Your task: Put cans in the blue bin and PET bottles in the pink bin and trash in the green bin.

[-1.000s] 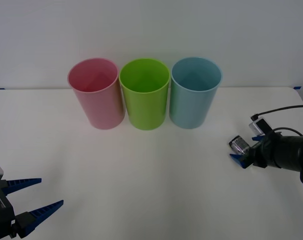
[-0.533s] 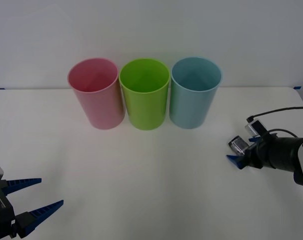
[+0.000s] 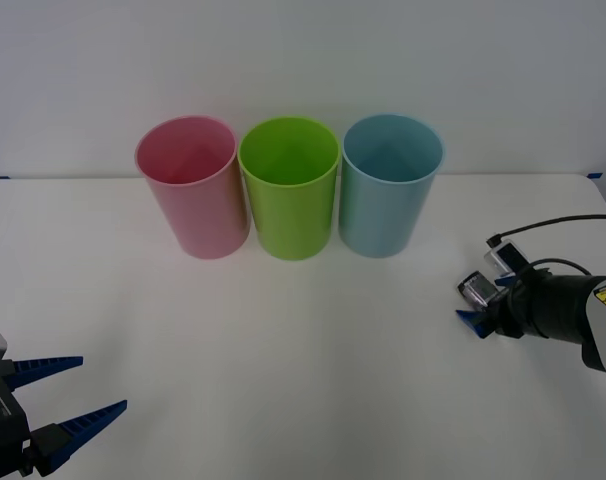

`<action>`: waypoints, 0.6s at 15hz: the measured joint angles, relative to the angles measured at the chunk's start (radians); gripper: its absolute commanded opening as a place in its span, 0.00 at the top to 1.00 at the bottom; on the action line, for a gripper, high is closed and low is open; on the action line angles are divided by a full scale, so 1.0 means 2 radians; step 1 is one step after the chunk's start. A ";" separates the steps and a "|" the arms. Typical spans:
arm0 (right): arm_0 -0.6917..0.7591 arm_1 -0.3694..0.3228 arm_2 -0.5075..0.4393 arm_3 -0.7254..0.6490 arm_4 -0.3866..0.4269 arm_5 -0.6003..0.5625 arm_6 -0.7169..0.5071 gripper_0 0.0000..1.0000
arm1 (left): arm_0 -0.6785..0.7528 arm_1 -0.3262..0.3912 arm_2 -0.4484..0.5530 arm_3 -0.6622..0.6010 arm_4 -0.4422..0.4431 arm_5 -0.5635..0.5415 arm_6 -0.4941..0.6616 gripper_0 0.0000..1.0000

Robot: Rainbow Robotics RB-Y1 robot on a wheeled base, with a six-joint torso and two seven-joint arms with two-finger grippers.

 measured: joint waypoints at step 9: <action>-0.016 0.000 0.021 0.043 0.026 0.028 -0.001 1.00 | 0.000 0.000 0.000 0.000 0.000 0.000 0.000 0.00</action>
